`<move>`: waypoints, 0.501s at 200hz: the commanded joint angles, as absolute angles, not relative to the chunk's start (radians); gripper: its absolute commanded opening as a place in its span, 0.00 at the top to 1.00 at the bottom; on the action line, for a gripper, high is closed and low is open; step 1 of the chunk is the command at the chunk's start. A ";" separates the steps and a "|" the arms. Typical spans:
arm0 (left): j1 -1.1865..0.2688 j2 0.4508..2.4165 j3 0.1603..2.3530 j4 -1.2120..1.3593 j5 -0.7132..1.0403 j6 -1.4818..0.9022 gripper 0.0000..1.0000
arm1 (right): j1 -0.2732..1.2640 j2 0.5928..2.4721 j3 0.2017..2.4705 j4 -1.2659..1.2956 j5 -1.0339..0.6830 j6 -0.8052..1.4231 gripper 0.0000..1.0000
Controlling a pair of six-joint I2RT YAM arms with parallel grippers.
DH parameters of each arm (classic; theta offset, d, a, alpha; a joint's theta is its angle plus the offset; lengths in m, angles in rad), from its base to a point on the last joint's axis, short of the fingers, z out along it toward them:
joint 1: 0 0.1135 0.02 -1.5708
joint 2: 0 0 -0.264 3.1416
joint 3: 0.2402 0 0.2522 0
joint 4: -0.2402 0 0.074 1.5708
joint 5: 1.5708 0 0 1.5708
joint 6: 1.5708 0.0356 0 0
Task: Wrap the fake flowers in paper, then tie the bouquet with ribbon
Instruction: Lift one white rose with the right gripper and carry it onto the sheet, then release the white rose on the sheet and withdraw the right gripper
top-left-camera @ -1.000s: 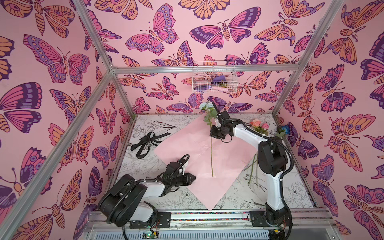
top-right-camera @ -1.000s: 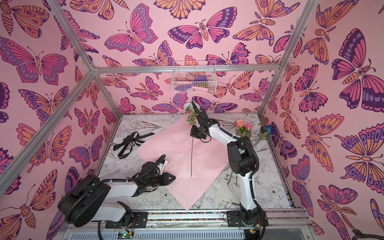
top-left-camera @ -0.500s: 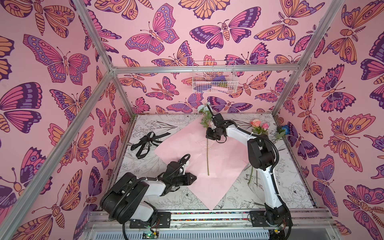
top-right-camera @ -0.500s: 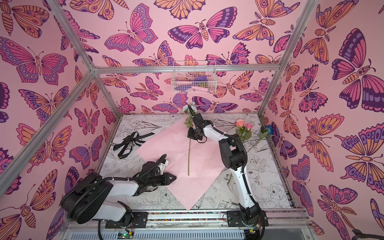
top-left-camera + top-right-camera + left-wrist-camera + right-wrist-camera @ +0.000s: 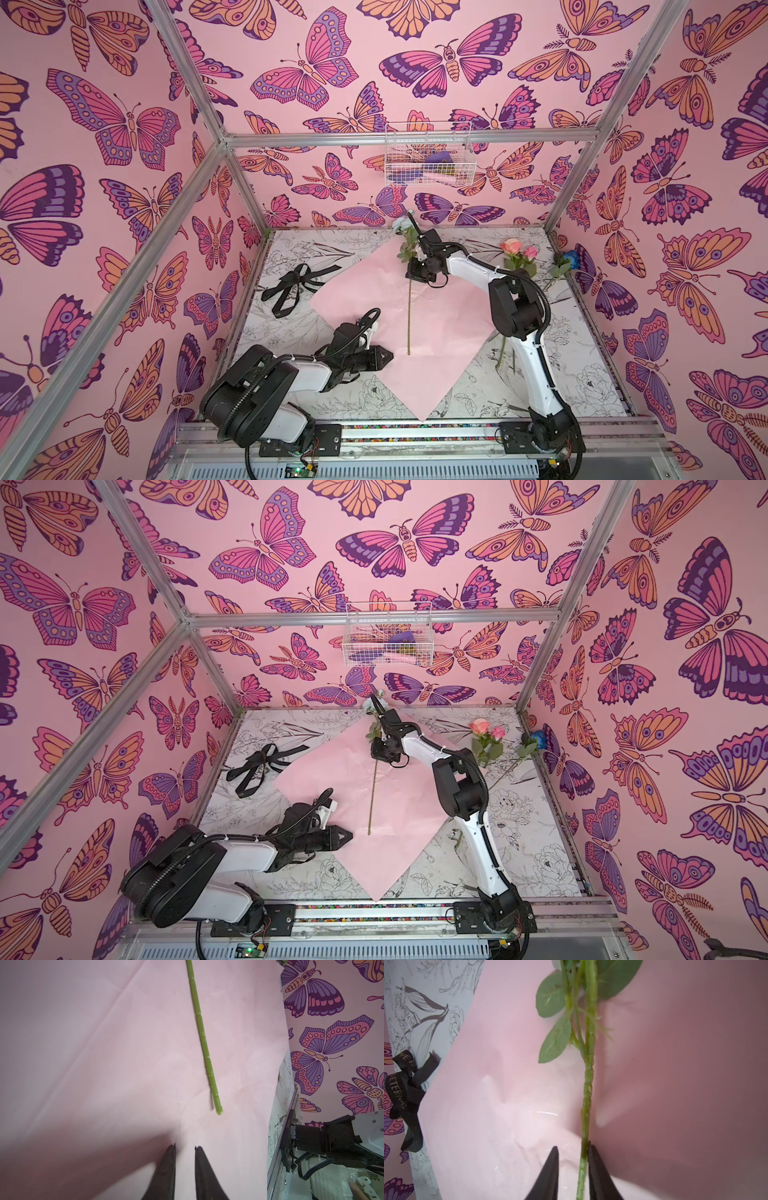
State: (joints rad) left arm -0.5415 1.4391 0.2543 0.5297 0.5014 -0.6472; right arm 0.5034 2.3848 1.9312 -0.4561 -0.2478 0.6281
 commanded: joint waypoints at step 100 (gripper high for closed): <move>-0.525 1.406 0.212 0.366 0.442 -0.642 0.78 | 0.370 1.946 1.628 -0.542 -0.163 0.553 0.68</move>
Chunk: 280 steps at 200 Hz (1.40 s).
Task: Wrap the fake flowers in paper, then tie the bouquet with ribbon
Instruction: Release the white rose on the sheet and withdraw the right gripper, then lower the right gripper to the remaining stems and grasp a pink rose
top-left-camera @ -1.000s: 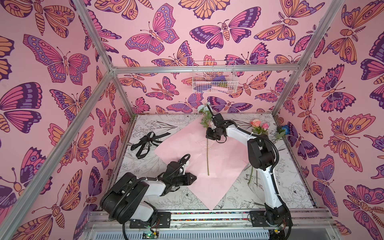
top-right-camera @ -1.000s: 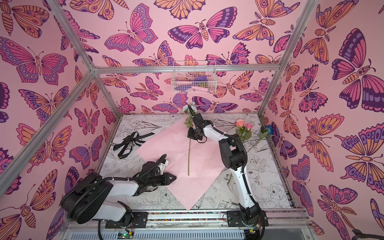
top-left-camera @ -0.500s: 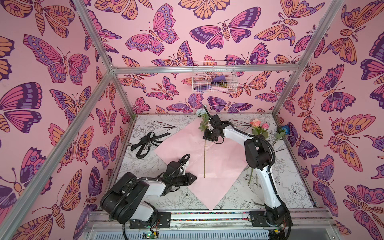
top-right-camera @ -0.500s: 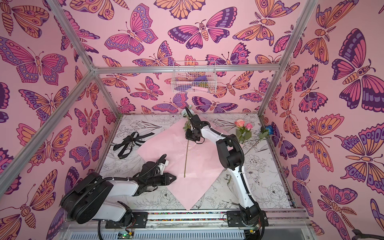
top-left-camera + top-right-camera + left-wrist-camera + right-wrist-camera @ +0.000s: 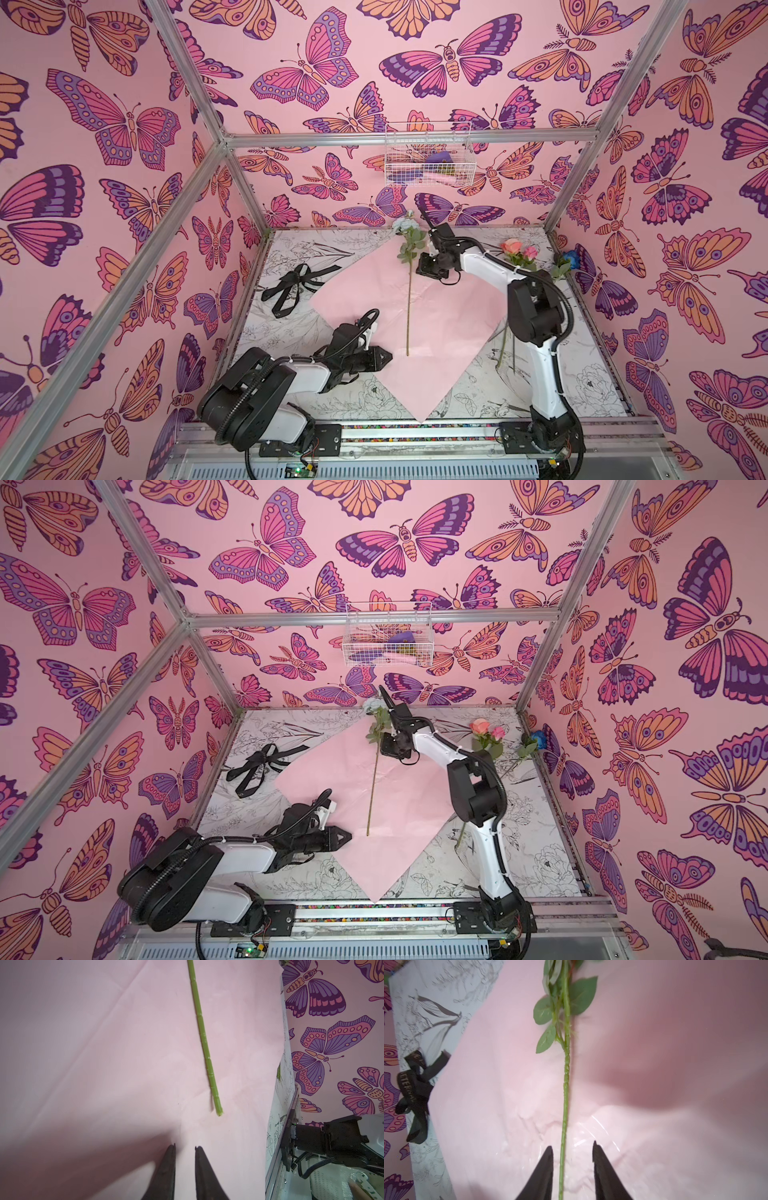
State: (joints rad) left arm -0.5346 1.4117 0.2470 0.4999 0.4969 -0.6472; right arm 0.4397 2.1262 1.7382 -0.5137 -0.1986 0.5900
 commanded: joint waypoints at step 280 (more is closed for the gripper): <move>-0.514 1.384 0.198 0.354 0.418 -0.664 0.78 | -0.100 1.502 0.831 -0.566 -0.072 0.558 0.76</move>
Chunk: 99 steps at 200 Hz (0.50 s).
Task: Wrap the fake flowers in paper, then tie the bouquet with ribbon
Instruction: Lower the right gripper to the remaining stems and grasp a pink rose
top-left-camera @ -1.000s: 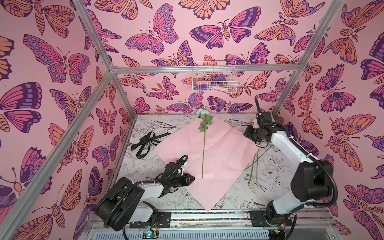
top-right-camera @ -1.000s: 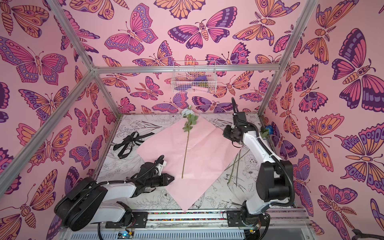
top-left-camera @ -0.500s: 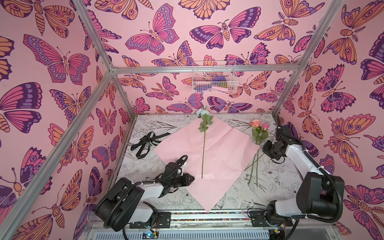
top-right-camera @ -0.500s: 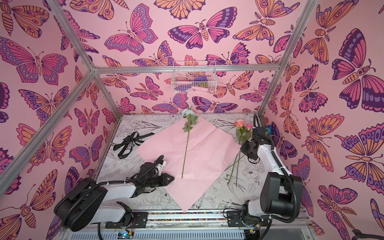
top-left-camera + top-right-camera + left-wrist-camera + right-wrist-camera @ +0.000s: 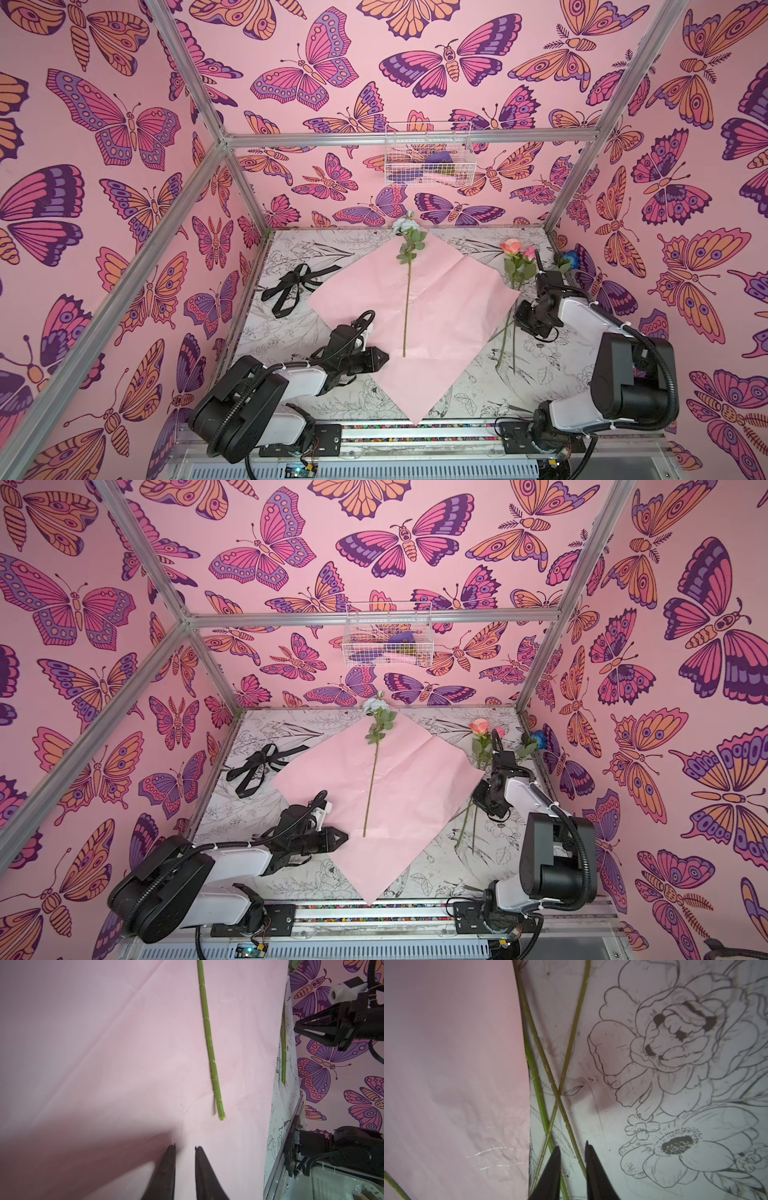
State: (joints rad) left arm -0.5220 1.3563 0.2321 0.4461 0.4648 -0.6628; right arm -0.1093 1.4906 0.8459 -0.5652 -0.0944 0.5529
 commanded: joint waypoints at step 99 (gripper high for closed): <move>-0.514 1.421 0.194 0.396 0.434 -0.673 0.78 | -0.060 1.547 0.825 -0.553 -0.052 0.563 0.76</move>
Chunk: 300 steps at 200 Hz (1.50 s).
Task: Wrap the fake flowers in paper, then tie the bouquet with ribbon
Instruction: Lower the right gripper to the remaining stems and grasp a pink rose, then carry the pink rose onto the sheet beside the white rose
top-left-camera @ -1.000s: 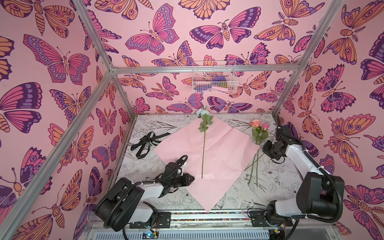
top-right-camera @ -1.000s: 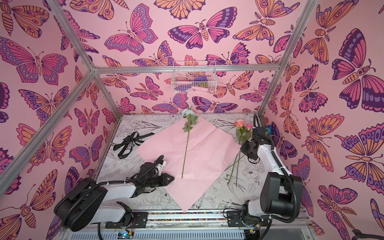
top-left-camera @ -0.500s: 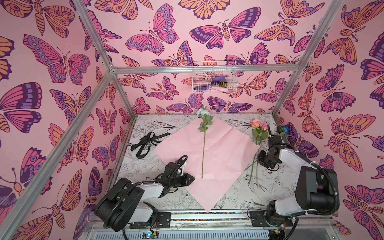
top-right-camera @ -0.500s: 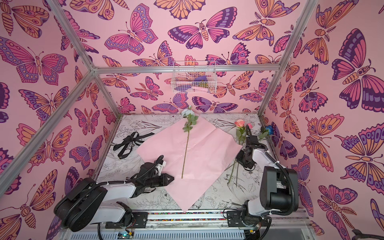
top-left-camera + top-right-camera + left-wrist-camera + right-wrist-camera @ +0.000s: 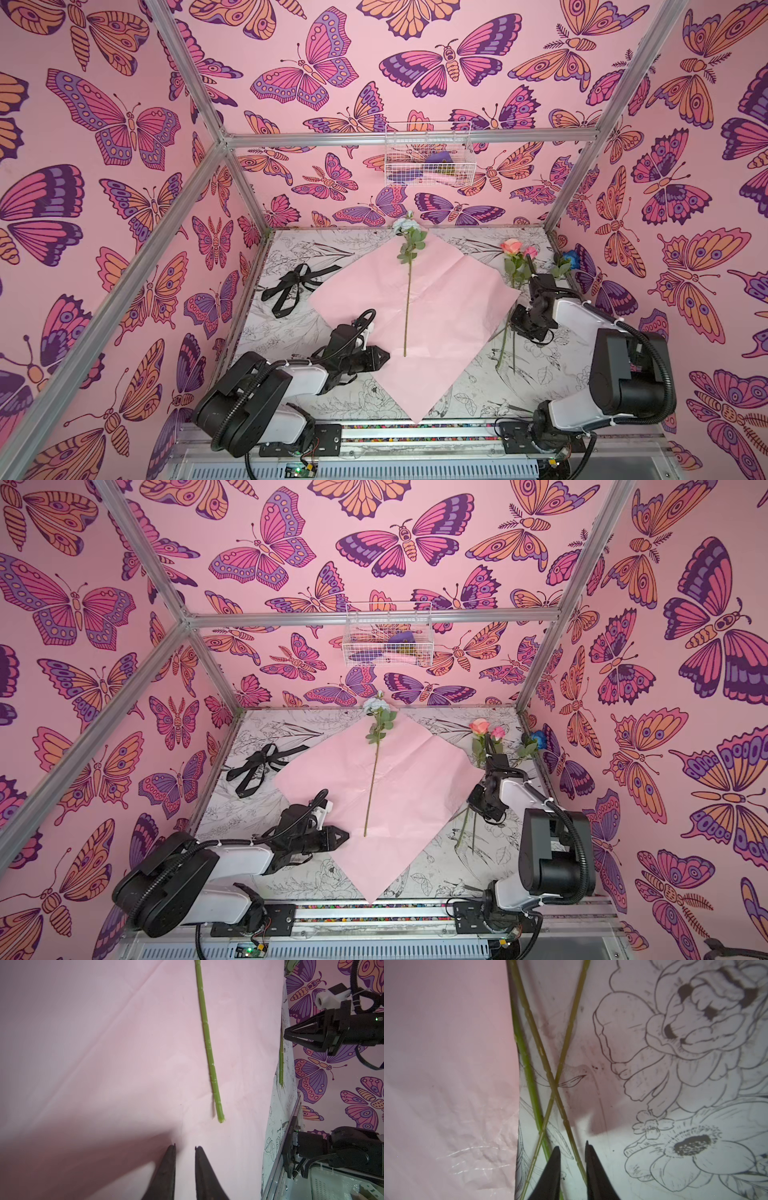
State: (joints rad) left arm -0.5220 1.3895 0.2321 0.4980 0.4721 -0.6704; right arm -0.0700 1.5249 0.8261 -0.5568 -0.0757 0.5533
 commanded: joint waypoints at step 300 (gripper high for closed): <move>-0.513 1.399 0.182 0.396 0.435 -0.680 0.78 | 0.289 1.477 1.131 -0.569 -0.078 0.581 1.00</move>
